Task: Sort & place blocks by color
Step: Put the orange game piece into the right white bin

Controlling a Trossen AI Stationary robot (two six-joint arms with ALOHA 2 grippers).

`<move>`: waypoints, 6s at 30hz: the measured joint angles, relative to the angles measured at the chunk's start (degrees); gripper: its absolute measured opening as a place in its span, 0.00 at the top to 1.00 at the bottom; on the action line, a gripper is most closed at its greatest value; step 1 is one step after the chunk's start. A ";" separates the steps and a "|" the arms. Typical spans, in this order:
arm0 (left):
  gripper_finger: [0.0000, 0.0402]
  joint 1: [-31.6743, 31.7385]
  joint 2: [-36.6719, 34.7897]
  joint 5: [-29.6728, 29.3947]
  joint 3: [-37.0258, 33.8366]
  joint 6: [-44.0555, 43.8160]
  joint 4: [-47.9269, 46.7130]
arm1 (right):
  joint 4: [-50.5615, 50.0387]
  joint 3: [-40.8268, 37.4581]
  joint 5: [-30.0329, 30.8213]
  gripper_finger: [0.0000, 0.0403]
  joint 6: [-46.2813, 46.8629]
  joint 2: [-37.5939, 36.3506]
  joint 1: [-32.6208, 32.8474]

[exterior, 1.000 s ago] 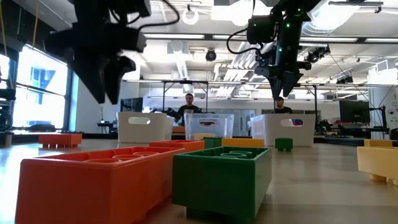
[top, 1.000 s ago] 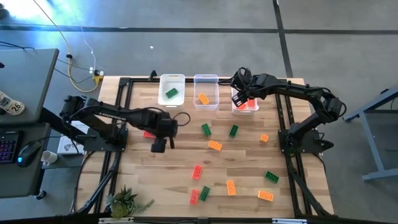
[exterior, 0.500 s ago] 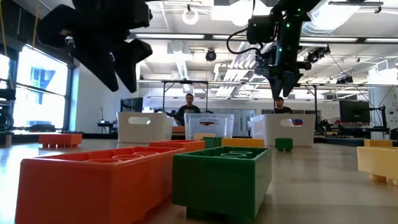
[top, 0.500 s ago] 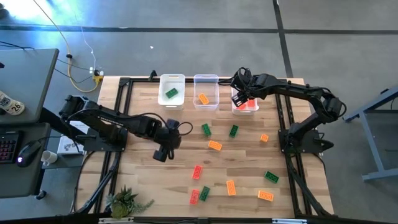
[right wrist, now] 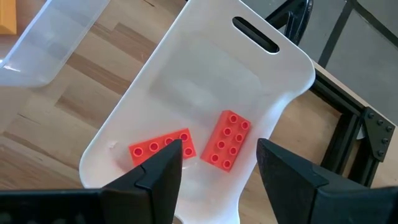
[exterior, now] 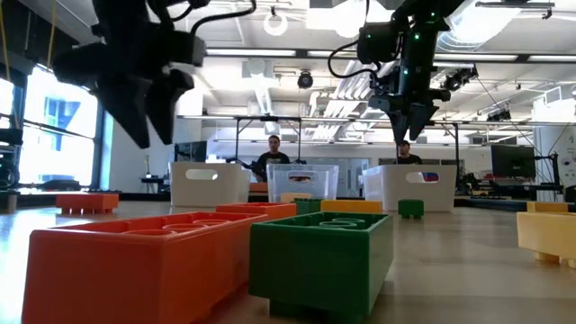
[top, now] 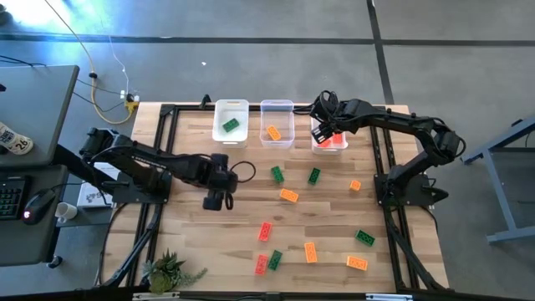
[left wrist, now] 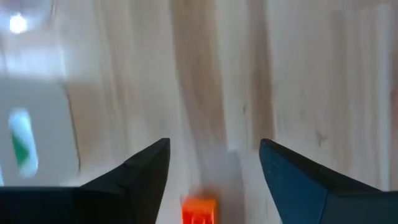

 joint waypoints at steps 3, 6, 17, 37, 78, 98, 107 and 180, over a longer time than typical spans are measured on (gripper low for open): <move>0.39 0.54 -0.02 -0.21 -0.91 -2.84 -2.80 | 0.00 0.00 0.00 0.52 -0.01 0.00 0.00; 0.39 0.54 -0.62 0.07 -4.18 -3.80 -3.05 | 0.00 0.00 0.00 0.52 -0.02 0.00 0.00; 0.39 2.42 -0.76 1.62 -12.17 -4.65 -0.58 | 0.06 0.00 -0.02 0.52 -0.02 0.00 0.02; 0.40 13.39 -0.79 7.65 -12.22 -0.13 -0.64 | 0.02 0.00 -2.48 0.52 -0.46 0.00 0.02; 0.73 14.42 8.42 8.36 -11.86 6.78 -1.50 | 0.48 0.00 -9.08 0.52 -0.48 0.00 0.02; 0.70 12.78 8.66 15.89 -1.75 6.13 9.40 | 0.96 0.00 -21.02 0.52 1.44 0.00 9.40; 0.70 12.78 8.61 24.79 -1.40 3.26 21.47 | 1.43 0.00 -20.21 0.52 4.13 -0.01 21.75; 0.70 25.11 8.52 46.09 -1.38 -13.84 81.02 | 39.46 0.02 -9.85 0.62 -5.72 -0.10 29.31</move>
